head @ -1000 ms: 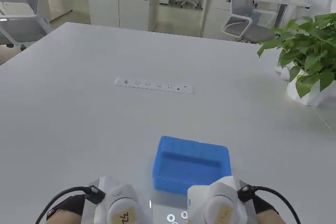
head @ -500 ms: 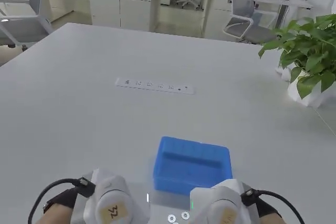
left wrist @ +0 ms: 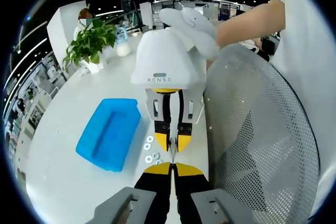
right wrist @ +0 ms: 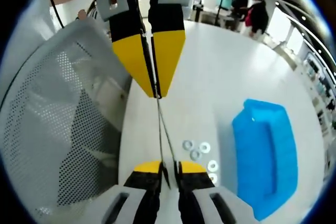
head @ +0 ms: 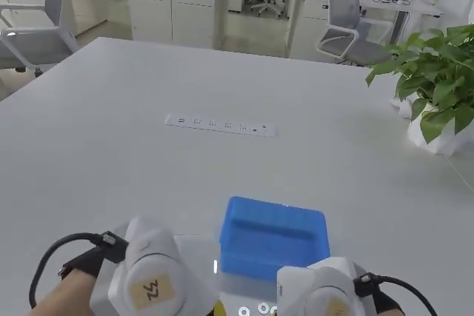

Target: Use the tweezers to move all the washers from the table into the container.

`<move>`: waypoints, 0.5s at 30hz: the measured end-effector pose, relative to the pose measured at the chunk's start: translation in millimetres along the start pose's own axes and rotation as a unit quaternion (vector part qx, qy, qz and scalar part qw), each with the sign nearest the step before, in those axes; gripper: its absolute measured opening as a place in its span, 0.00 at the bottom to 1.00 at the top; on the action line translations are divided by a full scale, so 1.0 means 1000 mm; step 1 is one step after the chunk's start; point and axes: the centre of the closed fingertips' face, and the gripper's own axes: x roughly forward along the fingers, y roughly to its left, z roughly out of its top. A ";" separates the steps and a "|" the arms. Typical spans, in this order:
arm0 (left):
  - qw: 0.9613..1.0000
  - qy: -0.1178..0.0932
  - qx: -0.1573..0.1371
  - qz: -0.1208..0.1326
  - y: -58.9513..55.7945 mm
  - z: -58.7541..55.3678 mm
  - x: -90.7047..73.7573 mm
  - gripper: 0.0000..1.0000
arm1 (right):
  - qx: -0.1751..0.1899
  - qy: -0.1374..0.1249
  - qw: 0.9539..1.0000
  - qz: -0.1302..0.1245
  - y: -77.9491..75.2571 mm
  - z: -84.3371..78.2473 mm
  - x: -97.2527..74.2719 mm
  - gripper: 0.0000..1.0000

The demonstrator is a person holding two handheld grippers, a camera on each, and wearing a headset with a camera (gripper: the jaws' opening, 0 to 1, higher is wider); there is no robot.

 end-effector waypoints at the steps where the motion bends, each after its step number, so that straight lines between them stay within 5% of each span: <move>1: 1.000 0.000 0.001 0.000 0.000 0.001 -0.001 0.00 | 0.001 -0.004 1.000 -0.001 -0.001 0.002 0.000 0.08; 15: 0.999 0.004 0.033 0.019 -0.002 0.011 -0.016 0.00 | -0.002 -0.050 0.998 -0.036 -0.011 0.029 0.004 0.09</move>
